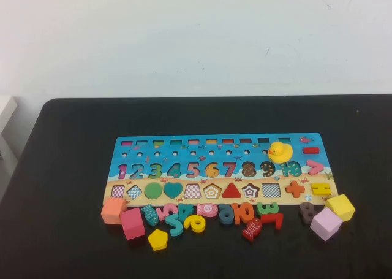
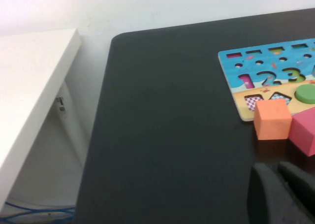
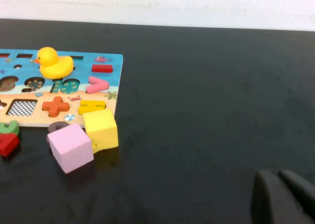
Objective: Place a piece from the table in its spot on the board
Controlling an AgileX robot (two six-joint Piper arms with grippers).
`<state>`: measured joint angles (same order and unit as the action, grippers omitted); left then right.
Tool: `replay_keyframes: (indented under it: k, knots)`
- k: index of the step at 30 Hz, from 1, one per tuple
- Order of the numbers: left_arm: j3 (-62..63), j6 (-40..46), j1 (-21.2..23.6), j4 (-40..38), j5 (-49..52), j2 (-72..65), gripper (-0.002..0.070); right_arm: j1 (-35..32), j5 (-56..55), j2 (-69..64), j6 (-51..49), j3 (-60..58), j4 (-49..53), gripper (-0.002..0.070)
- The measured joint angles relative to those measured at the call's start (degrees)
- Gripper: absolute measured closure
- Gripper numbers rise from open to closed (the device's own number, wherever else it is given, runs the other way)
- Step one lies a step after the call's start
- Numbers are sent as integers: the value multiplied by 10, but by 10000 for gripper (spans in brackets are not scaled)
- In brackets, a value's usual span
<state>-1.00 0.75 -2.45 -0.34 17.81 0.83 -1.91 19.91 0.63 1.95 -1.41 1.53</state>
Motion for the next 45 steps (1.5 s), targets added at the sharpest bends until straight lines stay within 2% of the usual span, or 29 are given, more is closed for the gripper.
replay_keyframes:
  k: [35,37,42,45]
  knots:
    - [0,0,0,-7,-3,0,676,0,0,0,-4,0,0,657]
    - [0,-19,0,-51,-10,0,676,0,0,0,-4,0,0,657]
    - [-1,-141,0,-343,-47,0,677,0,0,0,-4,0,0,657]
    - [-1,-153,0,-430,-79,0,676,0,0,0,-4,0,0,657]
